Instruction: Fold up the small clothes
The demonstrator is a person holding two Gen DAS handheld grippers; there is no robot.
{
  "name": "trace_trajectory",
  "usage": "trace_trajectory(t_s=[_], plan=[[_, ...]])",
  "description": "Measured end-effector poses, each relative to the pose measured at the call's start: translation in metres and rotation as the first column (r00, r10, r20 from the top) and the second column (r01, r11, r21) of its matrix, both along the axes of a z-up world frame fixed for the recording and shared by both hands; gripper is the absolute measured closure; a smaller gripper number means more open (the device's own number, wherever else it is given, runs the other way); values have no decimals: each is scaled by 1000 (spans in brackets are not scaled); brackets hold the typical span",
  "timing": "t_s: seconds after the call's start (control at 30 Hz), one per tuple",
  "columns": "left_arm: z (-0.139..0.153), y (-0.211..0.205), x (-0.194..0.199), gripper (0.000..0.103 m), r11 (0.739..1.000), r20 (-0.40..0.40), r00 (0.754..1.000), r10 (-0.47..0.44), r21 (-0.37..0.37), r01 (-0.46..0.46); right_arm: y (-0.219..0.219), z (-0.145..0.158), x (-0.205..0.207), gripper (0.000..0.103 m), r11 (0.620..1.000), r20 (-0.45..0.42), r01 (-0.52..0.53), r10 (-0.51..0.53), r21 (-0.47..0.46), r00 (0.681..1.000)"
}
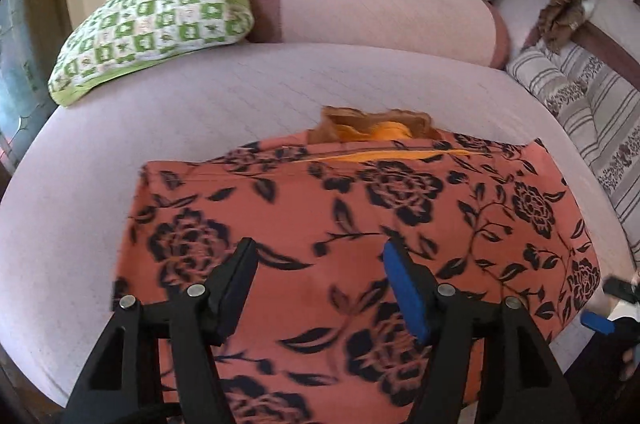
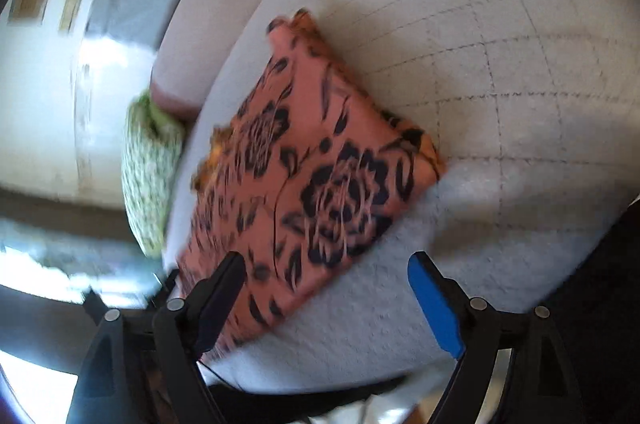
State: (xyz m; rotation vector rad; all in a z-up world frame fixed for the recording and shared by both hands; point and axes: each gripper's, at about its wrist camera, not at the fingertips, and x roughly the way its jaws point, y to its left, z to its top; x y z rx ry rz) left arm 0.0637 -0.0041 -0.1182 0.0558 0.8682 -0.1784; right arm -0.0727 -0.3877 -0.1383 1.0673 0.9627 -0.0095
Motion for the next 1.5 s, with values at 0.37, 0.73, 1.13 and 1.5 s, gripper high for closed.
trace_trajectory(t_s=[0.37,0.73,1.13,1.5], plan=[[-38,-16,18,37,998,-104,995,-2,69,9,-11,8,18,18,991,35,124,-122,-53,992],[-48,-35,4,33,987,-32,995,-98,122,101,-8,1,37,70,989,-10,91,-93,-116,996],[12,73,-31,42,966,15,996,90,-247,-83,151,155,88,90,824,231,-183,352,-537,907],[-11,215,-108,42,846,-105,924,368,-374,-380,323,26,104,74,630,41,-673,741,-386,670]])
